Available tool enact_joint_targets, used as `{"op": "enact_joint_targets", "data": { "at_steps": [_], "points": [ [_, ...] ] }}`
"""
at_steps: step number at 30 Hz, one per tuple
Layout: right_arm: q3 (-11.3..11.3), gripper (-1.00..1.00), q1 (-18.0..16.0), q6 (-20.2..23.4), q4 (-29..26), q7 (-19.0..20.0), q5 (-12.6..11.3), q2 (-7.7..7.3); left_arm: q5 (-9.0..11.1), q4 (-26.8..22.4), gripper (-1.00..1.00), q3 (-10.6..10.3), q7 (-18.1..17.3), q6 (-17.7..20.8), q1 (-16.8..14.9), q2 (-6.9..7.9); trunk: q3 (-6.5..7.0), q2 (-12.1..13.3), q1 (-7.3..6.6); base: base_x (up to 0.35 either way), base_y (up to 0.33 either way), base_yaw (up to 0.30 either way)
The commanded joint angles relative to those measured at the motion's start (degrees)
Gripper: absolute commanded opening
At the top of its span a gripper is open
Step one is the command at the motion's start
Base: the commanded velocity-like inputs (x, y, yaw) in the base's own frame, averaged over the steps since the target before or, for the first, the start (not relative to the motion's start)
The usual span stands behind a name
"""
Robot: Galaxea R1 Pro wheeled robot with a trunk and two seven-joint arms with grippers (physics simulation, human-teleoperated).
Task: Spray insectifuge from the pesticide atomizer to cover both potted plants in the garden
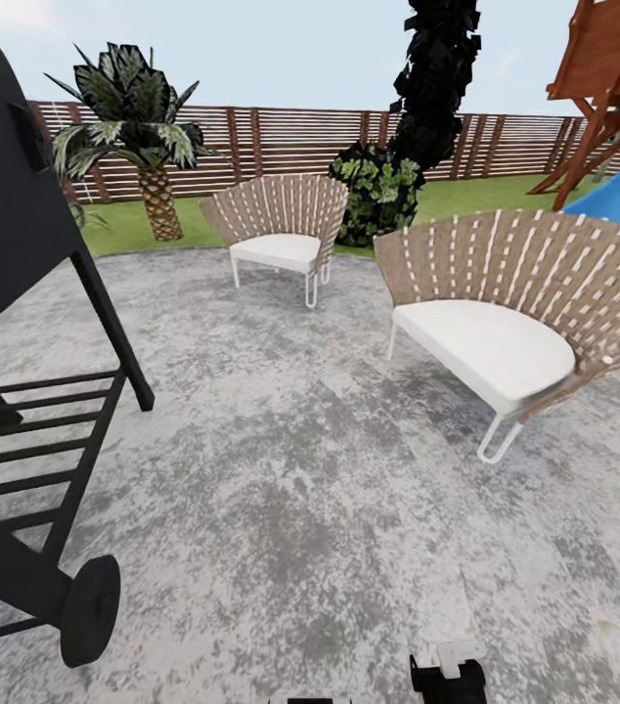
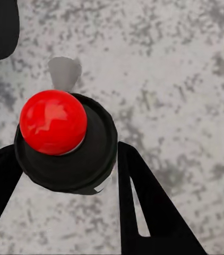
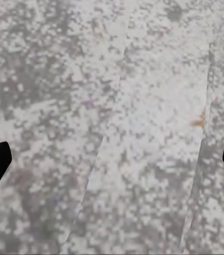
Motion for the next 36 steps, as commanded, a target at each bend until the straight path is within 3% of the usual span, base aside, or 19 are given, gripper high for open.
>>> {"op": "enact_joint_targets", "data": {
  "at_steps": [1,30,36],
  "points": [
    [0.5,1.0,0.0,-0.2,0.2,-0.2,-0.4,0.0,-0.6,0.0,-1.0,0.5,-0.2,-0.2,0.0,-0.02,-0.04,0.0,0.02,0.333,-0.001,-0.003],
    [0.5,1.0,0.0,-0.3,0.4,-0.3,-0.5,0.24,-0.6,0.0,-1.0,0.5,-0.1,-0.2,0.0,-0.11,-0.07,0.0,0.02,0.335,-0.028,0.0],
    [0.5,1.0,0.0,-0.3,0.5,-0.4,-0.4,0.15,-0.5,0.0,-1.0,1.1,-0.1,-0.2,0.0,0.0,-0.4,0.0,0.02,0.338,-0.006,0.131]
  ]
}}
